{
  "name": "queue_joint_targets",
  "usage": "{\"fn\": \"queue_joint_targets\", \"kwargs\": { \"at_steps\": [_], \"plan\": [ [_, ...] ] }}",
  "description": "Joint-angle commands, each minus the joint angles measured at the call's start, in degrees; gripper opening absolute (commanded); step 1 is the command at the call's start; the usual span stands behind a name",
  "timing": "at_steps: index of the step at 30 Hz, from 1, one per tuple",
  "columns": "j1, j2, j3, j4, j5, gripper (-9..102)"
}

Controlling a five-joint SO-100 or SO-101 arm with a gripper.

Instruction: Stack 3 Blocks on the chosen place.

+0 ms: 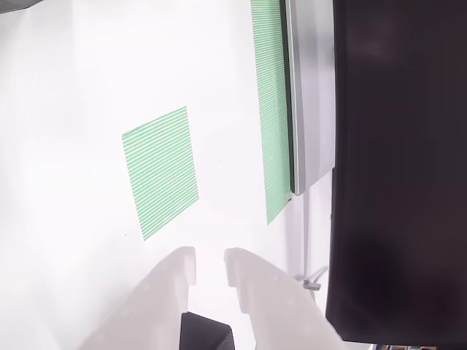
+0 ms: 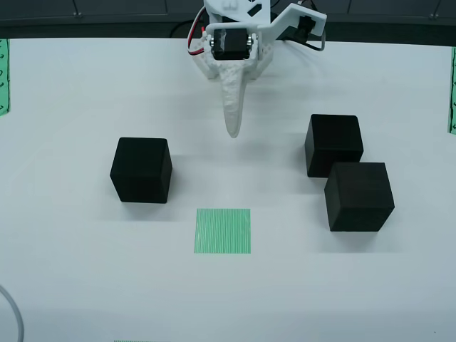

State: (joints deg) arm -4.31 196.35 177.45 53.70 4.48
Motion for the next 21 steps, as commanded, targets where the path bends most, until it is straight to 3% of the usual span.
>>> {"fn": "queue_joint_targets", "kwargs": {
  "at_steps": [1,21],
  "plan": [
    [0.4,0.7,0.9,0.2,0.4,0],
    [-0.7,0.7,0.9,0.2,-0.3,0]
  ]
}}
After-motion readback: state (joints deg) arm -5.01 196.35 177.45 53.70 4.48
